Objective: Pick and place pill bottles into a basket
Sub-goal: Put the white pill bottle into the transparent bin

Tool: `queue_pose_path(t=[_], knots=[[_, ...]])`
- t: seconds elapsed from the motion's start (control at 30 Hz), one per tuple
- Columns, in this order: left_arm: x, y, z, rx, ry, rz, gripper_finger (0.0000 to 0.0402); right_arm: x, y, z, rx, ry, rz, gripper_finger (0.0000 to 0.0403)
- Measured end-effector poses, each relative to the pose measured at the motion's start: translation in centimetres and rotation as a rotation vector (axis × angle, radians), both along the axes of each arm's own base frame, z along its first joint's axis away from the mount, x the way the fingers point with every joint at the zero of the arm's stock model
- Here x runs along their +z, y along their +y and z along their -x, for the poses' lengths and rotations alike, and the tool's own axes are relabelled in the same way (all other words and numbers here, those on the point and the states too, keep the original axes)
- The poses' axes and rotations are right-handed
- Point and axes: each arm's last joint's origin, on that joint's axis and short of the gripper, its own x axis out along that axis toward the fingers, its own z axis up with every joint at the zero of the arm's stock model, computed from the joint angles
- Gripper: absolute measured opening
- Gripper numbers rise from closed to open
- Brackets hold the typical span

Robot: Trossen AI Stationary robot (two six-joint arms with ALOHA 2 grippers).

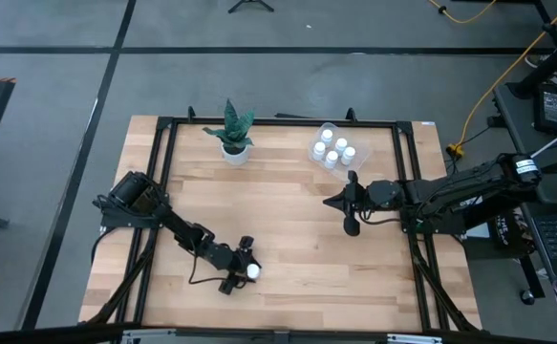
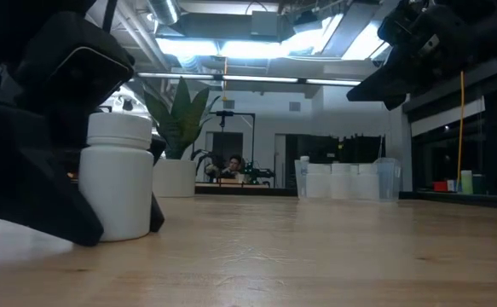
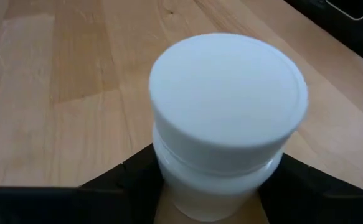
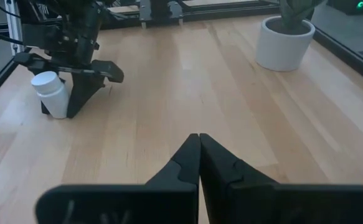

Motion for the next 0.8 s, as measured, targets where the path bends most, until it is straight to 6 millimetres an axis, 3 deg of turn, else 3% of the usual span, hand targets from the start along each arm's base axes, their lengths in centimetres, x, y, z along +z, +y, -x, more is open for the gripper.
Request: queue_pose_path(t=[0.23, 0.47, 0.8], knots=[[0.0, 0.0, 0.0, -0.009, -0.003, -0.009, 0.0179, 0.0, 0.0, 0.0, -0.001, 0.0, -0.003, 0.0007], [0.5, 0.0, 0.2, -0.035, 0.014, -0.008, 0.0179, 0.0, 0.0, 0.0, -0.002, 0.0, -0.004, 0.0007], [4.0, 1.0, 1.1, 0.004, 0.041, -0.046, 0.0178, 0.0, 0.0, 0.0, -0.011, -0.008, -0.026, 0.0007]])
